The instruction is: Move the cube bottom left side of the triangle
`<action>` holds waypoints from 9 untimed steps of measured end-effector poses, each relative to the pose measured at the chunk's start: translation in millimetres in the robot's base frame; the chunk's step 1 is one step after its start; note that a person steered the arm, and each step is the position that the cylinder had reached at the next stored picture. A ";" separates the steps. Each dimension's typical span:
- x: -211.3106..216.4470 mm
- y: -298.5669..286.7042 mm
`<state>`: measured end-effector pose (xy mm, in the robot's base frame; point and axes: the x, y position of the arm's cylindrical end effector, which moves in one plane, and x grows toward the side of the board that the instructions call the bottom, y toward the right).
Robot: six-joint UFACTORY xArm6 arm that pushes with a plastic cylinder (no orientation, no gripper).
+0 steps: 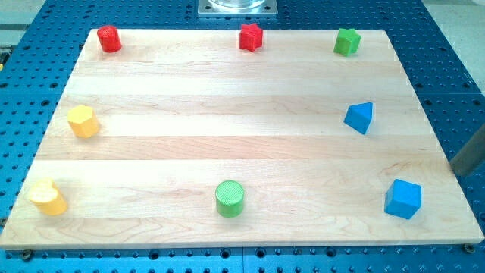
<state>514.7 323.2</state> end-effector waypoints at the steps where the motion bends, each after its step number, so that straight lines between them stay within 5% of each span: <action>1: 7.5 -13.0; 3: 12.3 -102.1; 6: 1.7 -126.5; 9: 30.5 -35.2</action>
<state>545.2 287.9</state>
